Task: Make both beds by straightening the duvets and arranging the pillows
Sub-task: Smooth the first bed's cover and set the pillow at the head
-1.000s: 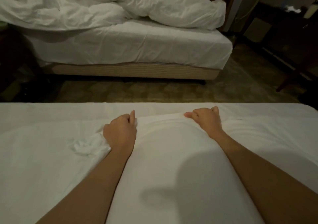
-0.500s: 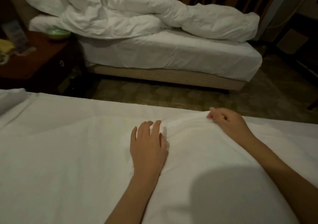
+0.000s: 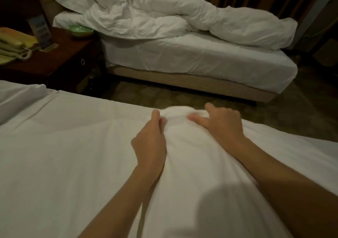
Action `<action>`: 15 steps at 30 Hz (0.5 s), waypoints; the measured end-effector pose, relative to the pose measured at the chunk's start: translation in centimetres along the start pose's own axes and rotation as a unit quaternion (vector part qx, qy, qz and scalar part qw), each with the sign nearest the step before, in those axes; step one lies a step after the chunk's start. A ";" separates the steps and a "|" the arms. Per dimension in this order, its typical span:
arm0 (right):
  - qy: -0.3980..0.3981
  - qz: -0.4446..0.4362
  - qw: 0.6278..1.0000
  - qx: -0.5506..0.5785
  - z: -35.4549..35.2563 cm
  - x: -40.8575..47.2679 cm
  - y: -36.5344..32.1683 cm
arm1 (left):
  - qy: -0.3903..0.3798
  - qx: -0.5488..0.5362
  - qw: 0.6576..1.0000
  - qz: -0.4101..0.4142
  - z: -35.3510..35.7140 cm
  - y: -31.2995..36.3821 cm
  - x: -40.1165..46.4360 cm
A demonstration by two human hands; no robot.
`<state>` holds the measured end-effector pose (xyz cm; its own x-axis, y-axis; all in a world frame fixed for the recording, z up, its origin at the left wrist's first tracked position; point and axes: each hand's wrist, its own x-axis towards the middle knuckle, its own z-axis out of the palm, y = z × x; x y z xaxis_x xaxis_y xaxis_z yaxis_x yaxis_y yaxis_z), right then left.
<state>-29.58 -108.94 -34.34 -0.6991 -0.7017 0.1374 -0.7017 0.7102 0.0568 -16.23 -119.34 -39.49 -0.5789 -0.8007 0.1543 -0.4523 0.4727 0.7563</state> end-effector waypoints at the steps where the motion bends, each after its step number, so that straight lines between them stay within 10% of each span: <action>1: 0.015 -0.001 1.000 -0.008 0.2 1.0 0.2 | 0.002 0.008 1.000 0.008 0.4 0.1 1.2; 15: -0.076 0.076 0.994 0.024 14.6 0.8 2.7 | -0.035 0.137 0.990 0.009 10.3 -6.2 1.0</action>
<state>-34.03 -108.39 -48.51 -0.8079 -0.5892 -0.0109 -0.5892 0.8080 0.0000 -20.95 -119.34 -50.57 -0.6299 -0.7683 0.1142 -0.6032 0.5765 0.5512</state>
